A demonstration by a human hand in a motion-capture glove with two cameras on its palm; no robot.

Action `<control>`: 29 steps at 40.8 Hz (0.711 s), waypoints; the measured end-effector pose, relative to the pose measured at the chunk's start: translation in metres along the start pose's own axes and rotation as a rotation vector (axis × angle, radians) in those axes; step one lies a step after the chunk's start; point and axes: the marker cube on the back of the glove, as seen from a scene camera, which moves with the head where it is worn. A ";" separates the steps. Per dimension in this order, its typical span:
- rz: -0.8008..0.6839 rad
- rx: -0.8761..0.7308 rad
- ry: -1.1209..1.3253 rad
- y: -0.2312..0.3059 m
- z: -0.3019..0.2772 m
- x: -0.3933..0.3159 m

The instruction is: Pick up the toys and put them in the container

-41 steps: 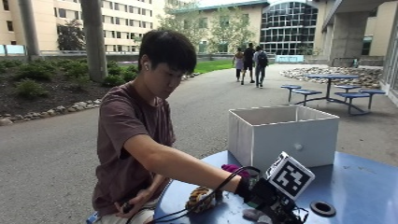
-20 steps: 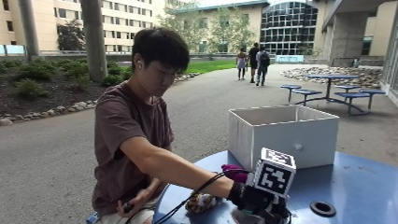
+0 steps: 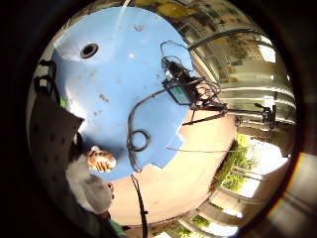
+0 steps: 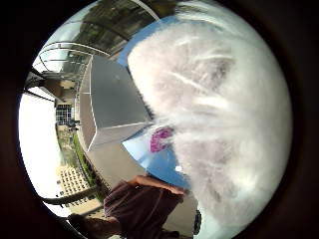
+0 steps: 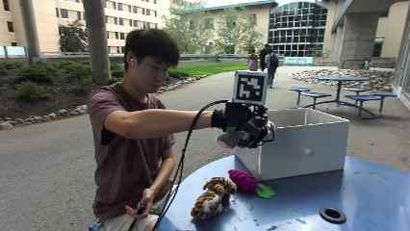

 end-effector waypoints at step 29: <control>-0.114 0.178 -0.087 0.051 -0.207 -0.226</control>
